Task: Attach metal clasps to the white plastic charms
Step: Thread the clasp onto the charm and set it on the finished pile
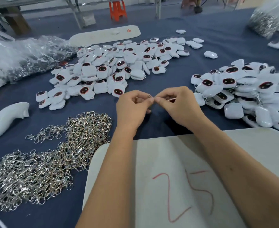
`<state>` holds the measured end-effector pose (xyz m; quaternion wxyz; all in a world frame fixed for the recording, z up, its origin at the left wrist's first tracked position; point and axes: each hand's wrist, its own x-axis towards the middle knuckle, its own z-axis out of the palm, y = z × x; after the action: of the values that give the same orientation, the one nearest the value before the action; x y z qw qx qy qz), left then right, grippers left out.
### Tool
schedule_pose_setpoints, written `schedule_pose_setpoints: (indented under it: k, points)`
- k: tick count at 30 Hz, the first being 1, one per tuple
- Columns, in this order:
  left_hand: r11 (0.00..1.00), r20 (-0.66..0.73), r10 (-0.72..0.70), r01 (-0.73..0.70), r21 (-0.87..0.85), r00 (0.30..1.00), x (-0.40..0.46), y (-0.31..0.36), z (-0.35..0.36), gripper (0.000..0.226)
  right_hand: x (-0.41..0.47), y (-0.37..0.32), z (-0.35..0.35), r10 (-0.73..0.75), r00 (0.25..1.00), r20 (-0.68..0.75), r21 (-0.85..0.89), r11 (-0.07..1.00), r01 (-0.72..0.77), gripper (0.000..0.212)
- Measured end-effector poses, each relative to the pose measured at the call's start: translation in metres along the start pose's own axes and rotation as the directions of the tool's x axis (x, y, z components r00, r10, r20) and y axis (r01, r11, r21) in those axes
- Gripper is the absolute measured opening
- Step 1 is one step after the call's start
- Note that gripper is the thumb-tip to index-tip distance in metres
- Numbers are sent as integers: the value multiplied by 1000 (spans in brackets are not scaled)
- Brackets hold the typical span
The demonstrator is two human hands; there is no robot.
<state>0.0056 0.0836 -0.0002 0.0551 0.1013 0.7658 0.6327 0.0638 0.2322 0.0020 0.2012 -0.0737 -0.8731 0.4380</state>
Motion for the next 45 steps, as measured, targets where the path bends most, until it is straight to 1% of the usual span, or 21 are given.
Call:
schedule_pose_setpoints:
  k: [2,4,6,11,14,19,22,24,27,29,31,34,36,40,42,45]
  points:
    - [997,20,5,-4,-76,1000,1,-2,-3,15,-2,3,0,0,1000,24,40,999,-1,8]
    - [999,55,29,-27,-42,998,1,-4,-5,15,-2,6,-1,-1,998,58,70,998,-3,15]
    - [999,81,40,-40,5,996,1,-5,-5,12,-3,7,-1,-27,995,96,84,996,19,16]
    - [997,138,28,-18,-74,990,2,-5,-7,11,-4,10,-3,-35,998,49,157,987,27,14]
    - [998,132,37,-30,-55,991,2,-5,-7,11,-4,11,-3,4,1000,19,173,985,-8,18]
    - [995,41,75,-72,-69,996,1,-6,-2,16,-5,9,-1,55,998,-39,154,987,-49,26]
    - [990,61,93,-86,-111,994,0,-5,0,17,-6,7,-2,53,997,-54,134,990,-45,25]
    - [990,61,129,-125,-71,990,-1,-5,2,14,-6,6,-1,19,996,-87,88,996,-12,21]
    - [988,51,150,-151,26,987,-2,-7,6,12,-8,4,2,-112,981,-158,0,994,113,17]
    - [991,42,133,-134,24,990,-2,-7,6,11,-8,4,3,-168,975,-147,-31,986,166,14]
    - [993,47,119,-118,-5,992,-2,-6,4,10,-8,6,4,-176,977,-118,-52,984,171,10]
    - [991,75,131,-131,-3,989,-2,-5,2,12,-7,7,3,-129,985,-111,35,990,134,9]
    - [985,83,165,-168,38,983,-3,-5,2,12,-6,8,2,-103,990,-100,94,989,112,10]
    - [961,85,246,-254,107,966,-5,-4,4,12,-6,9,2,-98,993,-73,106,989,105,14]
    - [957,86,263,-271,104,961,-5,-4,4,12,-6,10,2,-97,992,-78,104,989,105,15]
    - [960,95,269,-275,58,958,-5,-3,3,11,-6,11,2,-95,991,-92,104,989,104,16]
